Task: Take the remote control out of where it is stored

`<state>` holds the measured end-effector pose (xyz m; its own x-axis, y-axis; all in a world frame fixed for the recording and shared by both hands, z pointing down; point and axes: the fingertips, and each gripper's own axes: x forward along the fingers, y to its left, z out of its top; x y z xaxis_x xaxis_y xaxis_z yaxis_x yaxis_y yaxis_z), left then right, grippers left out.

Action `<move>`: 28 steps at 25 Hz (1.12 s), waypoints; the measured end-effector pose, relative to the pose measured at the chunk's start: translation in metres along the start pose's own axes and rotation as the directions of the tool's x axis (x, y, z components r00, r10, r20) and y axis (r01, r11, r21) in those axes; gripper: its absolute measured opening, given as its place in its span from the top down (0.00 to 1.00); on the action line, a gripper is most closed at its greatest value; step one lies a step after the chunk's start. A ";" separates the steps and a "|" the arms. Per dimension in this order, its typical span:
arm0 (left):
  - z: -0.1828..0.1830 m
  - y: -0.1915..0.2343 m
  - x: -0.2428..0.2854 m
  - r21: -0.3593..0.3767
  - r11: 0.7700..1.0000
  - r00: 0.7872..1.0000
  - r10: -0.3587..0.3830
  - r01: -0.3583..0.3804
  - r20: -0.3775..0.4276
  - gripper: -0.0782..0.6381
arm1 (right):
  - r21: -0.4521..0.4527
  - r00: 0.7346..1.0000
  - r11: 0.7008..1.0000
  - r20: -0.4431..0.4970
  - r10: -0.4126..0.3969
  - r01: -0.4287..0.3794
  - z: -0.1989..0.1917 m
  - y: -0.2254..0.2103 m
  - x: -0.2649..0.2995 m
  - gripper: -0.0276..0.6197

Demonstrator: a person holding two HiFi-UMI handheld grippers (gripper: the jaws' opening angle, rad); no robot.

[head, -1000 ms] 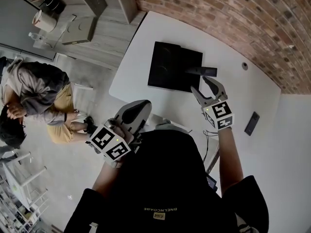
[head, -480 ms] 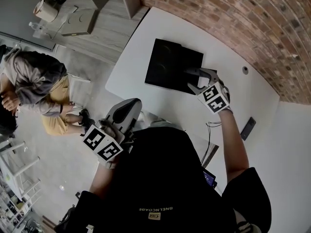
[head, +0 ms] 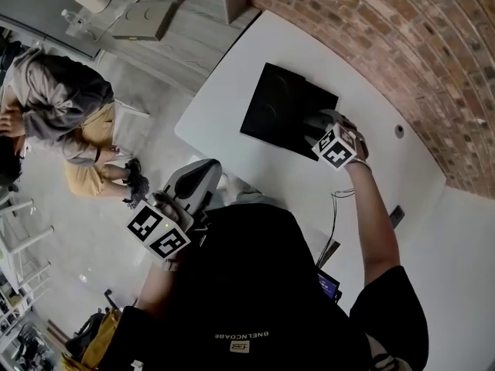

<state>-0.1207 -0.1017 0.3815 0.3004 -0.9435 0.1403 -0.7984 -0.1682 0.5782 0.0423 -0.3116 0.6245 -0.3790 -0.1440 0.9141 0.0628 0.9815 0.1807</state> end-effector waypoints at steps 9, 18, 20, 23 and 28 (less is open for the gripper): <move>0.007 0.016 -0.012 -0.025 0.998 0.997 0.066 -0.065 0.044 0.88 | -0.077 0.981 0.990 -0.163 0.105 -0.118 -0.026 -0.005 0.041 0.47; 0.007 0.026 -0.009 -0.039 0.995 0.994 0.094 -0.092 0.051 0.88 | -0.082 0.952 0.980 -0.266 0.155 -0.183 -0.048 -0.015 0.067 0.47; 0.007 0.028 -0.010 -0.044 0.994 0.993 0.103 -0.100 0.055 0.88 | -0.073 0.941 0.975 -0.284 0.182 -0.211 -0.053 -0.011 0.072 0.47; 0.006 0.029 -0.010 -0.047 0.992 0.991 0.116 -0.113 0.059 0.88 | -0.107 0.930 0.970 -0.324 0.172 -0.216 -0.059 -0.014 0.078 0.47; 0.008 0.030 -0.011 -0.045 0.992 0.991 0.122 -0.120 0.059 0.88 | -0.118 0.915 0.967 -0.366 0.168 -0.225 -0.063 -0.013 0.082 0.48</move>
<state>-0.1518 -0.0986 0.3906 0.1693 -0.9721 0.1625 -0.8042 -0.0410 0.5930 0.0684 -0.3443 0.7197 0.0013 -0.0132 0.9999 0.2549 0.9669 0.0124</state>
